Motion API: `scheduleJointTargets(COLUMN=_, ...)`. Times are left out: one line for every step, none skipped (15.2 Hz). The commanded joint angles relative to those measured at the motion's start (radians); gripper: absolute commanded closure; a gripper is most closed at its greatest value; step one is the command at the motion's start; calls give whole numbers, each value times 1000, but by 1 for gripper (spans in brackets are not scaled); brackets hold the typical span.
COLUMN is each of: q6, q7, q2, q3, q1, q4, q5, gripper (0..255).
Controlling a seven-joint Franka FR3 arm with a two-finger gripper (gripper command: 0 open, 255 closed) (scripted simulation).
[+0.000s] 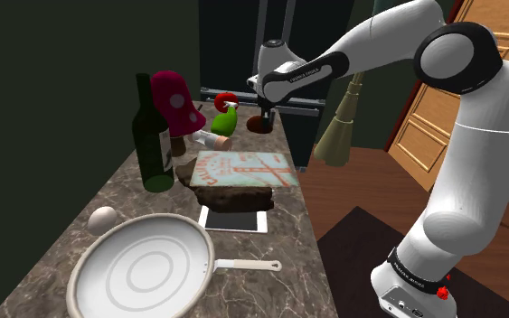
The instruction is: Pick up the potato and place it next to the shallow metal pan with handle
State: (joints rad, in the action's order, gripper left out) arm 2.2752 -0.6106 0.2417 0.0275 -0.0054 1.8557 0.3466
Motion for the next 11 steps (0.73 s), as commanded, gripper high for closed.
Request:
scheduleJointTargets(q6=-24, q7=-10, q2=-8, q3=1, q1=-1, q4=-17, q5=-7, gripper=255)
scheduleJointTargets(q6=-35, q7=-15, q2=-13, q3=2, q1=-1, q4=-24, q5=-10, gripper=255)
scheduleJointTargets(q6=-47, q7=-19, q2=-18, q3=3, q1=-1, q4=-31, q5=-13, gripper=255)
scheduleJointTargets(q6=-58, q7=-23, q2=-22, q3=4, q1=-1, q4=-39, q5=-15, gripper=255)
scheduleJointTargets(q6=-70, q7=-27, q2=-26, q3=4, q1=-1, q4=-46, q5=-18, gripper=255)
scheduleJointTargets(q6=-81, q7=-31, q2=-30, q3=5, q1=-1, q4=-54, q5=-21, gripper=255)
scheduleJointTargets(q6=-93, q7=-35, q2=-34, q3=6, q1=-1, q4=-63, q5=-23, gripper=255)
scheduleJointTargets(q6=-105, q7=-39, q2=-37, q3=6, q1=-1, q4=-71, q5=-26, gripper=255)
scheduleJointTargets(q6=-117, q7=-43, q2=-41, q3=7, q1=-1, q4=-80, q5=-28, gripper=255)
scheduleJointTargets(q6=-128, q7=-47, q2=-44, q3=7, q1=-1, q4=-89, q5=-31, gripper=255)
scheduleJointTargets(q6=-140, q7=-50, q2=-47, q3=8, q1=0, q4=-98, q5=-33, gripper=255)
